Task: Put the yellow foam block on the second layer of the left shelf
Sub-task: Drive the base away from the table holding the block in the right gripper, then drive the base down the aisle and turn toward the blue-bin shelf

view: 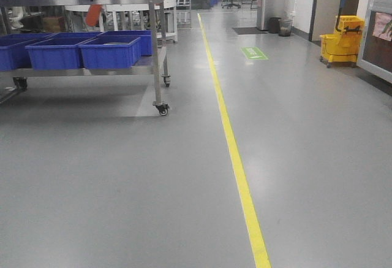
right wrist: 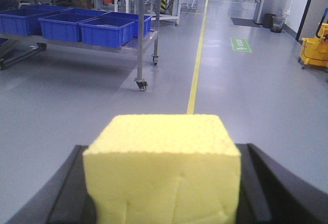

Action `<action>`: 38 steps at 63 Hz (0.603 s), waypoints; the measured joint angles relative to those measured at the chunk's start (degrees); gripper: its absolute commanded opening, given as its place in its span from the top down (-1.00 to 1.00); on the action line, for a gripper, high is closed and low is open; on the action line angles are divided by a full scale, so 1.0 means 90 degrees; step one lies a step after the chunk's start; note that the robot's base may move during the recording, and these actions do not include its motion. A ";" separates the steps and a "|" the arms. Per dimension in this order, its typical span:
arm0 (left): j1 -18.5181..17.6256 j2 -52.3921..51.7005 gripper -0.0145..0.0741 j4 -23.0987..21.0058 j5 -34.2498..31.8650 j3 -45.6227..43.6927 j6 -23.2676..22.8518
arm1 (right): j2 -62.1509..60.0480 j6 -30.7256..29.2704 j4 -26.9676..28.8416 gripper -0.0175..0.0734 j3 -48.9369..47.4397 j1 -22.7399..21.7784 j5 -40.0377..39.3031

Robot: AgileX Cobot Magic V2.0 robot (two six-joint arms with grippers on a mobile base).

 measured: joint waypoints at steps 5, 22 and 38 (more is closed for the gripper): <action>0.0000 0.0000 0.39 0.0000 0.0000 0.0000 0.0000 | 0.0000 0.0000 0.0000 -0.37 0.0000 0.0000 0.0000; 0.0000 0.0000 0.39 0.0000 0.0000 0.0000 0.0000 | 0.0000 0.0000 0.0000 -0.37 0.0000 0.0000 0.0000; 0.0000 0.0000 0.39 0.0000 0.0000 0.0000 0.0000 | 0.0000 0.0000 0.0000 -0.37 0.0000 0.0000 0.0000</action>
